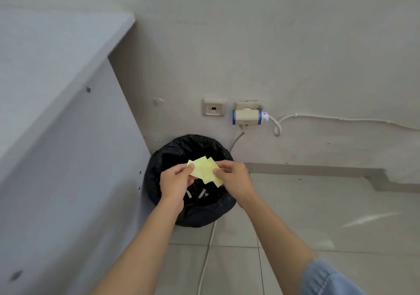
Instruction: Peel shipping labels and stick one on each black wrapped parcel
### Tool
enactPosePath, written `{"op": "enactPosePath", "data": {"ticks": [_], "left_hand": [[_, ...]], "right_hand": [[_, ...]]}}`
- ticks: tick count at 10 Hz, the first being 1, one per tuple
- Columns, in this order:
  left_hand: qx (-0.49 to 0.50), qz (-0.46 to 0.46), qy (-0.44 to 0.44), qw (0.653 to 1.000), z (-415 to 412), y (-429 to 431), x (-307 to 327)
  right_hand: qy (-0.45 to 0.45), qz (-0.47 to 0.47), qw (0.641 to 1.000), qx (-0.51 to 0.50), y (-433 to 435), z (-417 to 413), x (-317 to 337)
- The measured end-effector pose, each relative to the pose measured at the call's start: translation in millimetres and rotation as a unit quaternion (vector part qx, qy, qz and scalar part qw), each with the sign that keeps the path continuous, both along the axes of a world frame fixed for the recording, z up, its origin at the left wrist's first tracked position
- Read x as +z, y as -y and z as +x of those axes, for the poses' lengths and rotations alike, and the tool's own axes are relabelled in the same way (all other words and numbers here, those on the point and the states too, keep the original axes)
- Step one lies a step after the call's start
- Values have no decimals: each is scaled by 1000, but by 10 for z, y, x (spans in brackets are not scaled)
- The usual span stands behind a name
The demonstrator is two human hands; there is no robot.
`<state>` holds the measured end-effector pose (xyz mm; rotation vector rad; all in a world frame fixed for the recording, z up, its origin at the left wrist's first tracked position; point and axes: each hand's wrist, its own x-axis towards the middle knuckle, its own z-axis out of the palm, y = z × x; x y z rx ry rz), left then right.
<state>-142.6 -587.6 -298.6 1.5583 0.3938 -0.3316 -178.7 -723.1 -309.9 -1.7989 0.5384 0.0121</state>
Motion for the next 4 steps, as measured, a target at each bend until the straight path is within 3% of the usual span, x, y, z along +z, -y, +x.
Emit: {"op": "enactPosePath", "data": {"ticks": [1,2,3,4], "left_hand": [[-2,10,33,999,282,53,-665],[-42,103,92,990,377,87,-1148],[-125,319,197,919,370,47,-1703],[-132,382,235,884,384,49,-1876]], "right_hand": [[35,-27,998,-33,13,243,-660],[46,-90,994,-37,-3,313,-1120],[66,-240,969,-4,-11,356,-1653],[87,-324,942,24,-23,430,-1848]]}}
